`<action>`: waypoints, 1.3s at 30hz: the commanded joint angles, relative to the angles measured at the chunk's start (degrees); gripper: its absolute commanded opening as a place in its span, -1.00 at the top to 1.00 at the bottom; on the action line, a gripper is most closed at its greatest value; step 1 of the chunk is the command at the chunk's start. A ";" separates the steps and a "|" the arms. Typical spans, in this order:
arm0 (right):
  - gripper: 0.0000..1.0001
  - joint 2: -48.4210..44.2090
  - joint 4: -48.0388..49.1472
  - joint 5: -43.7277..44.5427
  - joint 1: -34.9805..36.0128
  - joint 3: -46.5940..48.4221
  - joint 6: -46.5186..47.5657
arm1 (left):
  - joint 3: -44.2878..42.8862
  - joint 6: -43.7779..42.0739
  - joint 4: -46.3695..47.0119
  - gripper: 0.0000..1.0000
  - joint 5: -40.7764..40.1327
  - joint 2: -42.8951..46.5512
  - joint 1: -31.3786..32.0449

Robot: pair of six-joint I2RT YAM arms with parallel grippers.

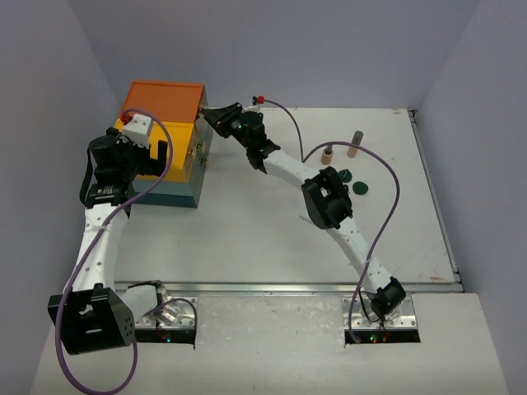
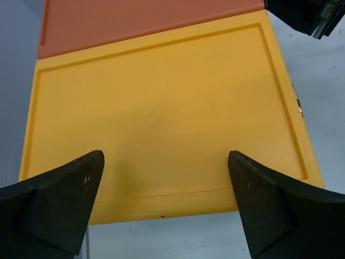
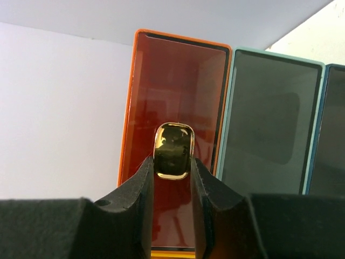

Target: Organize the makeup

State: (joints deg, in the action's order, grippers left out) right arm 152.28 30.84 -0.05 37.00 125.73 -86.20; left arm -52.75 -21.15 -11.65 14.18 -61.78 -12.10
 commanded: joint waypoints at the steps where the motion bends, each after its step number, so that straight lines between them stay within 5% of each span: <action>1: 1.00 -10.58 4.20 -3.98 -1.32 -11.65 4.00 | 0.09 -0.60 -2.12 -1.00 -0.73 0.04 -0.47; 14: 1.00 -33.39 8.00 -10.19 -8.72 -42.08 14.42 | -2.88 0.76 -2.76 -1.00 -1.70 -1.77 -0.47; 17: 0.67 -34.56 5.61 -12.90 -9.73 -42.37 16.32 | -2.88 0.84 -3.01 -1.00 -1.97 -1.77 -0.47; 19: 0.22 -35.44 1.31 -13.21 -10.07 -42.02 18.18 | -2.97 0.80 -3.42 -1.00 -1.97 -1.63 -0.47; 22: -0.20 -36.67 0.14 -12.79 -10.83 -43.08 19.89 | -2.88 0.80 -3.73 -1.00 -1.83 -1.10 -0.47; 25: -0.37 -38.72 -1.34 -14.14 -12.43 -44.04 22.55 | -3.01 0.58 -4.17 -1.00 -1.92 -0.54 -0.47; 34: -0.43 -55.90 -33.27 -7.50 -13.01 -44.60 53.85 | -3.32 1.01 -4.17 -1.00 -0.57 0.43 -0.47; 39: -0.42 -62.22 -48.64 0.98 -15.86 -46.35 61.03 | -3.76 1.63 -3.82 -1.00 0.49 -0.78 -0.47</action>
State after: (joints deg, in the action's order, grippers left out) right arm 95.37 -1.55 -6.94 23.73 80.86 -37.20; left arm -54.46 -20.40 -14.44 13.25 -62.30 -12.10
